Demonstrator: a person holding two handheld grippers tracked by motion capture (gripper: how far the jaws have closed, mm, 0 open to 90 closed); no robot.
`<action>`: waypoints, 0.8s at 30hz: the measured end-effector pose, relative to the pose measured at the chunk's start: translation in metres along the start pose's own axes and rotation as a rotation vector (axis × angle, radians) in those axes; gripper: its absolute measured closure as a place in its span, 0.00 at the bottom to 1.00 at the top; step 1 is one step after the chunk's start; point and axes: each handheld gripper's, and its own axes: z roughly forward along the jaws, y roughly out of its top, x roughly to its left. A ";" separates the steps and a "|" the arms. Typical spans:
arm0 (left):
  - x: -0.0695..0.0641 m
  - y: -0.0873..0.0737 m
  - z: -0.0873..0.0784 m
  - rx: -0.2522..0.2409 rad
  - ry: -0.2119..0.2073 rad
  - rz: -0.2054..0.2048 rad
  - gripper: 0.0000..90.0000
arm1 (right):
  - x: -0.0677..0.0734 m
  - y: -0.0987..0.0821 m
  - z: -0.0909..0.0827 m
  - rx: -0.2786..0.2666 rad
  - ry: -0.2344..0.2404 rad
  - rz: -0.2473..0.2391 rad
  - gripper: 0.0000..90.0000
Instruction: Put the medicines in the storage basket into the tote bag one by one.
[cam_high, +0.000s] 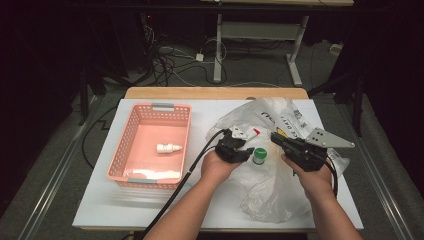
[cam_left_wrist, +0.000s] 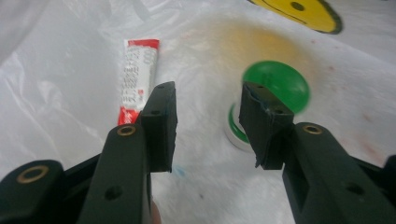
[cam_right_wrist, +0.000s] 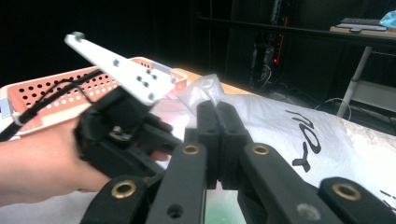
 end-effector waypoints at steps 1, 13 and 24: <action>-0.002 -0.003 -0.003 -0.004 -0.009 -0.004 0.61 | 0.000 0.000 0.000 0.000 0.001 -0.001 1.00; -0.023 -0.026 -0.030 -0.027 -0.094 0.002 0.37 | 0.002 0.000 0.001 0.005 0.002 -0.007 1.00; -0.035 -0.038 -0.061 -0.047 -0.073 0.016 0.07 | 0.003 0.000 0.000 0.001 -0.002 -0.009 1.00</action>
